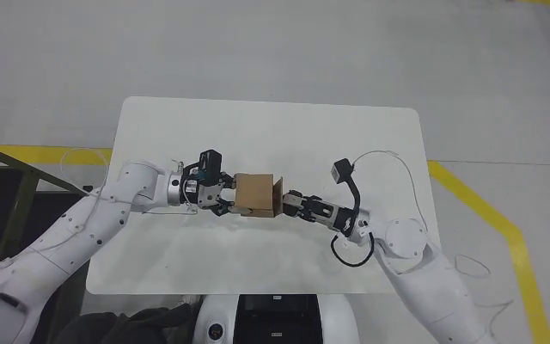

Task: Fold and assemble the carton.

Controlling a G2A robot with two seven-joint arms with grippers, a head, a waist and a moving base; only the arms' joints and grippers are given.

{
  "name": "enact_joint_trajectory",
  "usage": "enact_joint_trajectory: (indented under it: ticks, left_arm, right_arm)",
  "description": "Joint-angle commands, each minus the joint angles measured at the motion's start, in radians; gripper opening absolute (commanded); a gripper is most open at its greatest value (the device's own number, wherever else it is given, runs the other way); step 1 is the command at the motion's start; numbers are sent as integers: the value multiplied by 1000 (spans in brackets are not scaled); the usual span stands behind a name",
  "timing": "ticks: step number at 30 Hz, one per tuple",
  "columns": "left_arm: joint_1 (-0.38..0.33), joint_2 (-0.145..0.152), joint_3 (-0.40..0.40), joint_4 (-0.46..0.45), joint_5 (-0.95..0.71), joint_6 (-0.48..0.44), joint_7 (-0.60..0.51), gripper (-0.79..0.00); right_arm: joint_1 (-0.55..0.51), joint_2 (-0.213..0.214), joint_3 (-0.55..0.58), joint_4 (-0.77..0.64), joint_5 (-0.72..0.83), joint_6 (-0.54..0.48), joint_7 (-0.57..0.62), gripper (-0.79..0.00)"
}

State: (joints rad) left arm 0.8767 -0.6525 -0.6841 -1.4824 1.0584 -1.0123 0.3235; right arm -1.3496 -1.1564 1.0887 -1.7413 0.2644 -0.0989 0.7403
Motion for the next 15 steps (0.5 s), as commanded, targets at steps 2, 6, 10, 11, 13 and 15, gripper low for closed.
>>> enact_joint_trajectory:
  ticks: [2, 6, 10, 11, 13, 15]
  left_arm:
    - [5, -2, -7, -1, 0, 0, -4, -409]
    - [11, -4, -14, -1, 3, 0, -12, -409]
    - [14, -9, -20, 2, 2, 0, -21, -409]
    - [15, -10, -21, 1, 1, 0, -23, -413]
    - [17, -11, -27, 3, 3, 0, -28, -409]
    - [19, -13, -32, 2, 5, 0, -32, -413]
  right_arm:
    - [-4, 0, 6, -3, 18, -10, -2, -505]
    - [-6, 1, 11, -4, 25, -14, 11, -505]
    - [-3, 2, 7, -8, 6, -4, 12, -539]
    - [-2, 2, 6, -8, 1, -1, 11, -551]
    - [1, 2, 4, -9, -8, 5, 9, -554]
    - [4, 3, 2, -10, -20, 13, 7, -554]
